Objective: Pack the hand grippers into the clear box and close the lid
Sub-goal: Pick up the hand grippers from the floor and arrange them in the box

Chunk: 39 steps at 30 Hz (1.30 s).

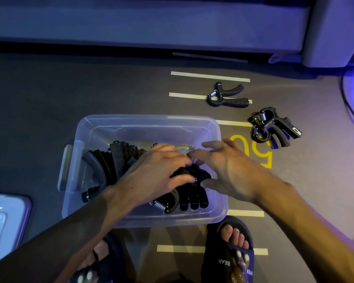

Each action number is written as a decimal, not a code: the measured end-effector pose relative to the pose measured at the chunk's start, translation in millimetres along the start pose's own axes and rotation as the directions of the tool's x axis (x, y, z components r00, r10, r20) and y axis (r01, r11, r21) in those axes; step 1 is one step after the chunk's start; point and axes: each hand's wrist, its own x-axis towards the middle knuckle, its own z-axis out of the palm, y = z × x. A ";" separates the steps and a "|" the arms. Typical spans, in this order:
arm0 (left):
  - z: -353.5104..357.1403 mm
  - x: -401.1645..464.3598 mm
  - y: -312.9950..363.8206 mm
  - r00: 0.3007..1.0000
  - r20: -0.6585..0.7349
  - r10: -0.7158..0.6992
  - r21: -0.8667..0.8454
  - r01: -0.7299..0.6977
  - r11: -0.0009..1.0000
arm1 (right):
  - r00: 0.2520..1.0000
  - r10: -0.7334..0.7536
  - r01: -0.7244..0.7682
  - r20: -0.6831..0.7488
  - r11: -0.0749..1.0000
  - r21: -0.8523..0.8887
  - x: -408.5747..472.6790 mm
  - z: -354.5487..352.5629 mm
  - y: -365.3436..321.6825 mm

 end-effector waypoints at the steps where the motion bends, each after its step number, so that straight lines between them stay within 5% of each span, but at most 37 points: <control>1: -3.8 1.5 -2.8 0.998 -0.056 0.018 0.007 -0.018 1.000 | 0.999 -0.005 0.007 -0.046 0.998 0.059 -2.5 -5.9 4.9; 7: -26.3 18.0 -32.3 0.941 -0.339 -0.007 0.189 0.076 0.979 | 0.849 0.122 -0.014 -0.514 0.978 0.209 8.9 -28.0 55.6; 15: -32.2 35.8 -57.6 0.973 -0.150 -0.177 0.095 0.193 0.977 | 0.861 0.432 -0.397 -0.269 0.901 0.178 103.5 14.7 154.7; 24: -22.4 40.3 -62.3 0.956 -0.253 -0.148 0.015 0.157 0.987 | 0.837 0.501 -0.525 -0.219 0.849 -0.063 160.6 27.4 194.8; 30: -24.8 39.9 -61.1 0.961 -0.238 -0.143 -0.001 0.147 0.989 | 0.827 0.450 -0.511 -0.337 0.851 -0.119 143.3 41.8 191.0; 33: -28.5 39.3 -58.6 0.964 -0.219 -0.153 -0.011 0.154 0.988 | 0.822 0.481 -0.506 -0.306 0.862 -0.004 129.0 45.2 177.7; 36: -39.4 33.2 -50.8 0.934 -0.264 -0.240 -0.195 0.192 0.962 | 0.831 0.441 -0.413 -0.338 0.897 0.156 116.0 30.5 155.4; 39: -56.1 25.8 -44.1 0.830 -0.342 -0.441 -0.425 0.282 0.860 | 0.837 0.243 -0.202 -0.491 0.970 0.136 103.0 -3.4 119.8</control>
